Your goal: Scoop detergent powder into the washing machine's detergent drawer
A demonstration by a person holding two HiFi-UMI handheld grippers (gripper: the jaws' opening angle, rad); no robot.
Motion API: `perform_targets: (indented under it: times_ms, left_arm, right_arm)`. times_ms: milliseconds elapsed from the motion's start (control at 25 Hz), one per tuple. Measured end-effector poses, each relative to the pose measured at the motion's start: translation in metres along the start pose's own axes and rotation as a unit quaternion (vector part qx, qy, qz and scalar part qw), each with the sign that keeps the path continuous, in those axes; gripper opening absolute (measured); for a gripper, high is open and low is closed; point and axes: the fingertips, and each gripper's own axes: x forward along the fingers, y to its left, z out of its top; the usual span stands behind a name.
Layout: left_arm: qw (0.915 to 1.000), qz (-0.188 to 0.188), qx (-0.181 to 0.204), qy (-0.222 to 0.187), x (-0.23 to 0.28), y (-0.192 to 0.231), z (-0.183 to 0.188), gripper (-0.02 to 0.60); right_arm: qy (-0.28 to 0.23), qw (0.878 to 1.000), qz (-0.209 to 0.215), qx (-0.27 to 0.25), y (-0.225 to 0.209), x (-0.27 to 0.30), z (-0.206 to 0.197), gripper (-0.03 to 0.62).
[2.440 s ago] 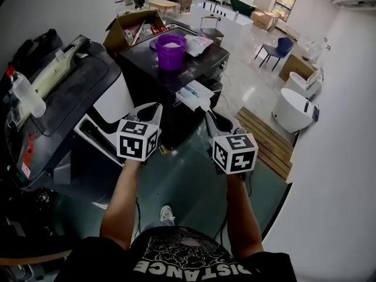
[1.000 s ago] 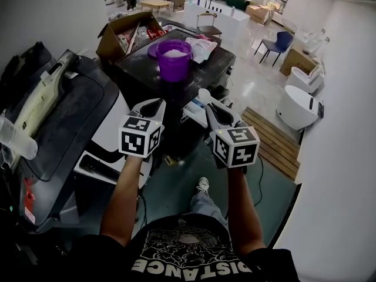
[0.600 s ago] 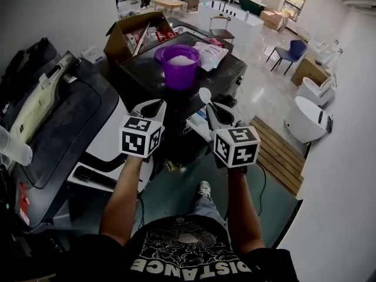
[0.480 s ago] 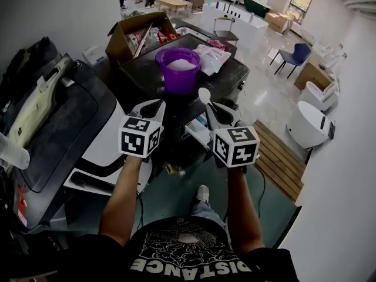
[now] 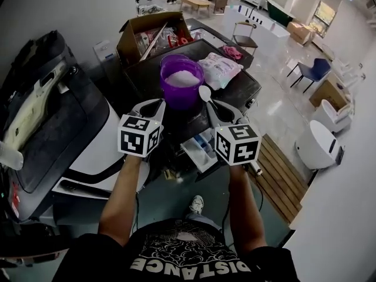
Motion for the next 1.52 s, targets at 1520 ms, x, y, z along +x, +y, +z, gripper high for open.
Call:
perform_targets:
  times_ms: [1520]
  left_arm:
    - [0.9935,0.111,-0.017,0.018,0.047,0.051,0.011,0.002]
  right_arm:
    - [0.245,0.901,0.201,-0.297,-0.006,0.175,0.017,0.035]
